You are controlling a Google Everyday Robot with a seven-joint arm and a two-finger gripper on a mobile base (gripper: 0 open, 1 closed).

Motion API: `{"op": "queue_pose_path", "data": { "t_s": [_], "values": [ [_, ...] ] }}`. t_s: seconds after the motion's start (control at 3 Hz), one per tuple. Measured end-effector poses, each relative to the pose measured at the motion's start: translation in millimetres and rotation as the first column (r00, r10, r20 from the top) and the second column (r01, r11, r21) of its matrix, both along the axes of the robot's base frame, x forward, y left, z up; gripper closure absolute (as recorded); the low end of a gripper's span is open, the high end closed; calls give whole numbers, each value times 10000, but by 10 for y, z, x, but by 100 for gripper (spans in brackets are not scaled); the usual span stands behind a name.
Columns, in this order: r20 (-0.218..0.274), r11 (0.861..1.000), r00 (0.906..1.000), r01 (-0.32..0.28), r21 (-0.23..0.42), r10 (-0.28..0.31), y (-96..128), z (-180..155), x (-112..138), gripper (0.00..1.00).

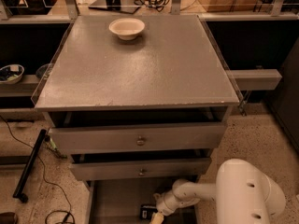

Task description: Pick rxbar blueberry from bottom drawer and place on counter

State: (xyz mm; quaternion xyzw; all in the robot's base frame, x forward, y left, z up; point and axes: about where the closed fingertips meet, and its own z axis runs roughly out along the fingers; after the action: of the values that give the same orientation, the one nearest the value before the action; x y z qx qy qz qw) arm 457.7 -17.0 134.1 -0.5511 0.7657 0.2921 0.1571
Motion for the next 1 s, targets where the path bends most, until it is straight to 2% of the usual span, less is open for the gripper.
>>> {"op": "queue_pose_path", "data": {
  "t_s": [0.33,0.67,1.0],
  "values": [
    [-3,10000,10000,0,0,0,0,-1,-1,0],
    [-367,10000,9993,-29,17,30,34,-106,-93,0],
    [-378,10000,9993,-29,16,30,35,-66,-95,0]
  ]
}}
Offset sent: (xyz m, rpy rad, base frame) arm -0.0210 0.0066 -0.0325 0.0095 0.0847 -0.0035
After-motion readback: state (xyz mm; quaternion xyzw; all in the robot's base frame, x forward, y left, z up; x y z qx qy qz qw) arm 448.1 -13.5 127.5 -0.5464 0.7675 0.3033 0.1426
